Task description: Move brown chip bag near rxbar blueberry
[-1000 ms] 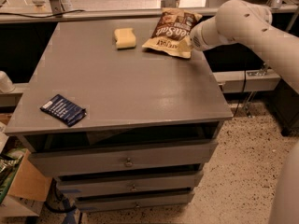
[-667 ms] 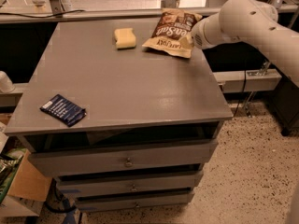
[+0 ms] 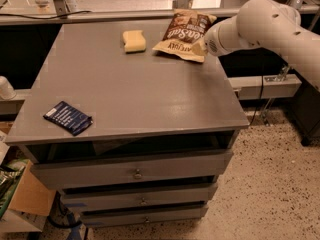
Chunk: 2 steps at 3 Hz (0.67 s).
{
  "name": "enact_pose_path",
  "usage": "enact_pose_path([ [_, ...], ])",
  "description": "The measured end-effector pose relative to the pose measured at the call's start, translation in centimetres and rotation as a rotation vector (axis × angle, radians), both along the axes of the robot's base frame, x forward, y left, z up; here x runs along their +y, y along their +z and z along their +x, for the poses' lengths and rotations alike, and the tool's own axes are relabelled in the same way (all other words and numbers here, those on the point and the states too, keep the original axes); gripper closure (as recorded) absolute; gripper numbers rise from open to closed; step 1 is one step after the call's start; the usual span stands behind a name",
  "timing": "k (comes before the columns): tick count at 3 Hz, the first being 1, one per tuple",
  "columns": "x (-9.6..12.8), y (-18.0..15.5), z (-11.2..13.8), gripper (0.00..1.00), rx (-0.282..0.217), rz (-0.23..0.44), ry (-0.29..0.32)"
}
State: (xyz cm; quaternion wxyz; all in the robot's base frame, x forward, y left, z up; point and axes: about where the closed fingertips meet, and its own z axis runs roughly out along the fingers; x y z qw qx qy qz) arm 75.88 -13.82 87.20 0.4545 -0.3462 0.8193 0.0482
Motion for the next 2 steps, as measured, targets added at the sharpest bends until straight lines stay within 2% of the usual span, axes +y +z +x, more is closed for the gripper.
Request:
enact_pose_path([
  [1, -0.5, -0.4, 1.4, 0.61, -0.018, 0.011, -0.012],
  [2, -1.0, -0.5, 3.7, 0.31, -0.058, 0.034, -0.033],
])
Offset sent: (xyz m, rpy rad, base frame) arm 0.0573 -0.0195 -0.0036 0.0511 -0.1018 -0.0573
